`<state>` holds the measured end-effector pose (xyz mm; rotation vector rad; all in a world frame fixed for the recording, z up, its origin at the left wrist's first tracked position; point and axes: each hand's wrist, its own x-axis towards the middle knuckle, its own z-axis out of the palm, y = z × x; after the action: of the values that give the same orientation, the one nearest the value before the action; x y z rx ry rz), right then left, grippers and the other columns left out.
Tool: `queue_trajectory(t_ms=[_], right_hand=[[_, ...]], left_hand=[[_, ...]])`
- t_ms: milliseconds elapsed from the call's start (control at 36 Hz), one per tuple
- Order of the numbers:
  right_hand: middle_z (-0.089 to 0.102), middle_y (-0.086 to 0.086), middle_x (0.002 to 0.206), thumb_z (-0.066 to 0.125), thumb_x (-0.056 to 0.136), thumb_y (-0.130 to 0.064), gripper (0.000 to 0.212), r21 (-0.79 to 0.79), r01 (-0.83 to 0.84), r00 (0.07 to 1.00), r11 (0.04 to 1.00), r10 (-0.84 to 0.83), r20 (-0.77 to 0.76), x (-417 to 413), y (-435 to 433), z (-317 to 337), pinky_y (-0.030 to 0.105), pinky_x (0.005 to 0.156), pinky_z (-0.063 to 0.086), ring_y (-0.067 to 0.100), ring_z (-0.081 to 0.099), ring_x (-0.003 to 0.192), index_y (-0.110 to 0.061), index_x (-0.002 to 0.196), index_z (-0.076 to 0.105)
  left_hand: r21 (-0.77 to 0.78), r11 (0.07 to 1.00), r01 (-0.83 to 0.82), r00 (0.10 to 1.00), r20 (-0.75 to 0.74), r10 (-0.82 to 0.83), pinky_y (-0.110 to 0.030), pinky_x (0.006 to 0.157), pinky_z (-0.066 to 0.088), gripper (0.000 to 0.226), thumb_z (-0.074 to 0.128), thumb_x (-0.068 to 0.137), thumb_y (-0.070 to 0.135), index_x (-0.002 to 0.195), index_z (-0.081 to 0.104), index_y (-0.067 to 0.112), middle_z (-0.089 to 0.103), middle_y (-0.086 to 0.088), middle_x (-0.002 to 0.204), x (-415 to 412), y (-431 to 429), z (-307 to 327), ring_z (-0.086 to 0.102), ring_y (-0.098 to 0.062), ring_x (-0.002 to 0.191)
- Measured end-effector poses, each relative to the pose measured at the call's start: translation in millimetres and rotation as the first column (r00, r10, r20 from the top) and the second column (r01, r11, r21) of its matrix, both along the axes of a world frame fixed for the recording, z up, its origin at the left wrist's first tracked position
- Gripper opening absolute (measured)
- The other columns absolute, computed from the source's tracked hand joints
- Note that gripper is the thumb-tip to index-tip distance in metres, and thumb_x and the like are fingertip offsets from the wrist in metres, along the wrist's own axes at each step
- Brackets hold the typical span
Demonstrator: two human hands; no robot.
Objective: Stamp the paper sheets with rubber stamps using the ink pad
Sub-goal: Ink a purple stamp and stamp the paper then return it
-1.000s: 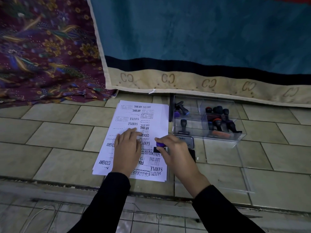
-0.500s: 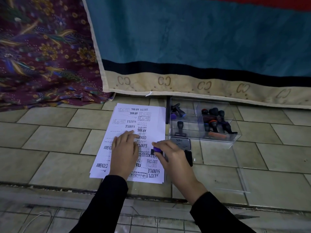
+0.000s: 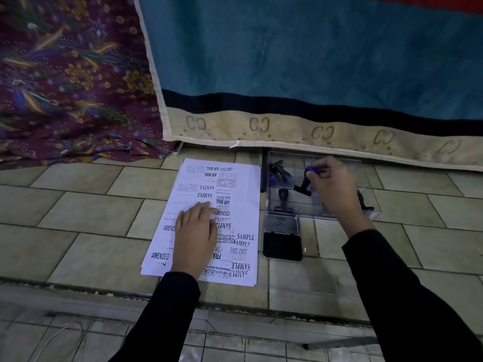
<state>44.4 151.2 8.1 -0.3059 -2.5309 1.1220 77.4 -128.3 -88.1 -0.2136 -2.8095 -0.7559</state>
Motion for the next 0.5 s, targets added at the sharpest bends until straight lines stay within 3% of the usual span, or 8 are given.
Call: queue_trajectory(t_ms=[56, 139, 389, 500], right_hand=[[0.059, -0.002, 0.089, 0.065, 0.086, -0.017, 0.011, 0.113, -0.033, 0.992, 0.993, 0.018, 0.126, -10, 4, -6, 0.017, 0.063, 0.04, 0.01, 0.055, 0.075, -0.014, 0.095, 0.063], [0.057, -0.001, 0.084, 0.066, 0.085, -0.015, 0.005, 0.173, -0.145, 0.966, 0.974, 0.102, 0.237, -16, 4, -11, 0.019, 0.07, 0.037, 0.013, 0.053, 0.08, -0.014, 0.085, 0.061], [0.057, 0.008, 0.079, 0.061, 0.087, -0.011, 0.009, 0.367, -0.277, 0.92, 0.888, 0.135, 0.368, -25, -2, -10, 0.028, 0.066, 0.04, 0.026, 0.056, 0.083, -0.01, 0.081, 0.055], [0.066, 0.017, 0.087, 0.059, 0.087, -0.01, 0.01, 0.436, -0.281, 0.923, 0.855, 0.117, 0.366, -29, -2, -11, 0.033, 0.07, 0.048, 0.032, 0.061, 0.085, -0.002, 0.085, 0.064]], left_hand=[[-0.001, 1.0, 0.001, 1.0, -0.001, -0.001, -0.043, 0.115, 0.018, 0.026, 0.047, 0.093, 0.015, 0.115, 0.057, 0.025, 0.05, 0.005, 0.133, 0, 0, 0, 0.04, -0.019, 0.129], [-0.006, 1.0, 0.001, 1.0, 0.002, -0.001, -0.043, 0.115, 0.018, 0.026, 0.047, 0.093, 0.015, 0.115, 0.056, 0.026, 0.05, 0.005, 0.134, 0, -1, 0, 0.039, -0.018, 0.129], [0.002, 1.0, -0.003, 1.0, 0.007, 0.003, -0.043, 0.116, 0.018, 0.026, 0.047, 0.093, 0.016, 0.115, 0.057, 0.026, 0.05, 0.005, 0.133, 1, 0, 1, 0.039, -0.018, 0.129], [0.013, 1.0, -0.002, 1.0, 0.003, 0.002, -0.043, 0.115, 0.018, 0.026, 0.048, 0.093, 0.015, 0.115, 0.057, 0.025, 0.05, 0.006, 0.133, 1, 0, 1, 0.04, -0.017, 0.128]])
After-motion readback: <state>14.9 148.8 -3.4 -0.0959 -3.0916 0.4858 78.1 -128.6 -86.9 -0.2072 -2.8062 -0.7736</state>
